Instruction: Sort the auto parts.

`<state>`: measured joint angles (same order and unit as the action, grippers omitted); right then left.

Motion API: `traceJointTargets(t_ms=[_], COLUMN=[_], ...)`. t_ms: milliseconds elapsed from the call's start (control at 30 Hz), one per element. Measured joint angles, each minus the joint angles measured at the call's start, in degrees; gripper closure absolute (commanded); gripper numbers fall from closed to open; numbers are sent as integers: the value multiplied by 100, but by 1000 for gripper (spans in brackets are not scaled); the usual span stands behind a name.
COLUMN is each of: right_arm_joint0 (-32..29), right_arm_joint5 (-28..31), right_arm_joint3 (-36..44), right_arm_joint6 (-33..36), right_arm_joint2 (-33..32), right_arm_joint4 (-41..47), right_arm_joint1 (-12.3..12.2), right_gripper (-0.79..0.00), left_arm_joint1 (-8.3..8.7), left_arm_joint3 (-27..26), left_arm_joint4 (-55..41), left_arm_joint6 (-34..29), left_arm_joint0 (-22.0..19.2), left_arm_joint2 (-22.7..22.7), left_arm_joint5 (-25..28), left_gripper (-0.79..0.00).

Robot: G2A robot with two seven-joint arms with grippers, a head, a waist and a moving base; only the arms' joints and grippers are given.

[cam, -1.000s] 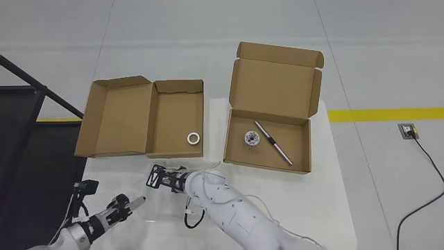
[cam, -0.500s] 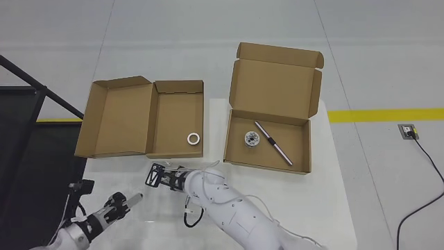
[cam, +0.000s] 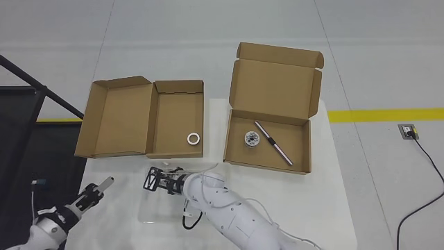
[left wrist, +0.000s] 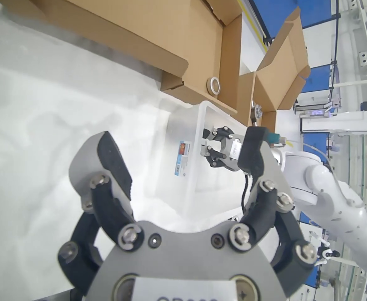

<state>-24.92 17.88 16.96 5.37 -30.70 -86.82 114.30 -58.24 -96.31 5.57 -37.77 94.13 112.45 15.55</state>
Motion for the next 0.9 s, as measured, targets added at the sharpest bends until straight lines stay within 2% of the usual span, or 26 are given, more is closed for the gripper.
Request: traceJointTargets(t_ms=[233,333,433,467,533,900], right_arm_joint0=[31,51,78,85,96,62], right_arm_joint5=[57,142,217,245,292,512], right_arm_joint3=[11,7,21,32,50,-1], right_arm_joint6=[16,71,181,207,209,-523], right_arm_joint2=[-31,-42,-48,-47,-46,-27], right_arm_joint4=[8,28,50,51,54,-140], right_arm_joint1=[10,19,31,34,35,-50], right_gripper=[-277,-299,-413,-570,-622,-622], left_arm_joint1=[19,21,22,22,23,8], left_arm_joint3=[125,125,126,126,120,22], left_arm_joint4=[-124,-118,-115,-109,-97,-114], left_arm_joint6=[-49,-33,-27,-25,-24,34], left_arm_joint0=[2,16,23,23,22,-149], left_arm_joint2=[120,108,78,62,35,-337], left_arm_joint5=[70,94,101,104,108,-193], left_gripper=[-785,-785,-785,-785,-785,-785])
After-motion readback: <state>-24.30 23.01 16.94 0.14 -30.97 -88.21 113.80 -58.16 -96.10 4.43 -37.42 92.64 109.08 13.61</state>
